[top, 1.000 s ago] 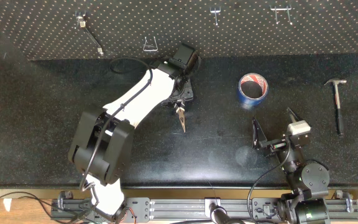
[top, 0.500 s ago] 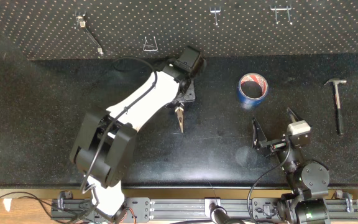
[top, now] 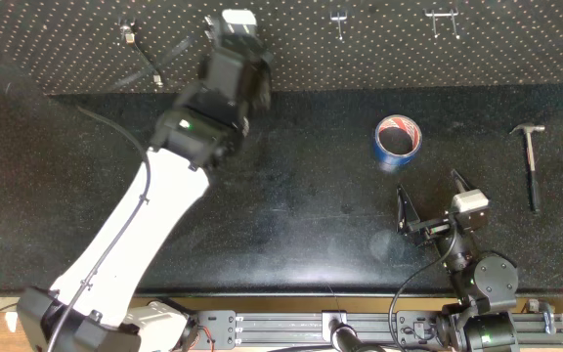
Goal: Place Tools Onto Pegboard
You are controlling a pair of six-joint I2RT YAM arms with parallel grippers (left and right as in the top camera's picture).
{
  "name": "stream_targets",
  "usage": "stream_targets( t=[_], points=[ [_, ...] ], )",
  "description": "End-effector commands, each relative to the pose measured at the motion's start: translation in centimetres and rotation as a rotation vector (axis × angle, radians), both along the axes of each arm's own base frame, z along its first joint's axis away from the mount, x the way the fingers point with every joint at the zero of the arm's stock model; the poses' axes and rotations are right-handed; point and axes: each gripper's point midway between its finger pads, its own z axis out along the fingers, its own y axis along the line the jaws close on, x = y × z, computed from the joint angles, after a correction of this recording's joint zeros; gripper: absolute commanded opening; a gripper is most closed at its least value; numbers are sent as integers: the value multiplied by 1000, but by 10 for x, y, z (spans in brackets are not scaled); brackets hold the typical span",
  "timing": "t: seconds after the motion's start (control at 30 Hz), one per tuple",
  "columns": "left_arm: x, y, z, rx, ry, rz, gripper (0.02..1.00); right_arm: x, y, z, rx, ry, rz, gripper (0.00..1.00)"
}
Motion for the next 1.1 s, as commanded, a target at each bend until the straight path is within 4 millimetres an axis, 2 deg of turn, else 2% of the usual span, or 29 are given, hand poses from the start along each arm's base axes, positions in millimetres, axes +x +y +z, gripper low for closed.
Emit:
stream_targets(
  t=[0.03,0.17,0.2,0.37,0.6,0.93,1.1],
  points=[
    [20,32,27,51,-189,-17,27,0,0,0,7,-1,0,998],
    [-16,40,35,-58,-390,-95,25,0,0,0,7,-1,0,998],
    [-18,38,38,-69,-464,-111,27,0,0,0,7,-1,0,998],
    [0,32,36,-75,-563,-113,27,0,0,0,7,-1,0,998],
    [22,26,2,-41,-525,-121,27,0,0,0,7,-1,0,998],
    [33,24,-31,-16,-459,-119,27,0,0,0,7,-1,0,998],
    [35,27,-37,2,-447,-107,27,0,0,0,7,-1,0,996]
  ],
)
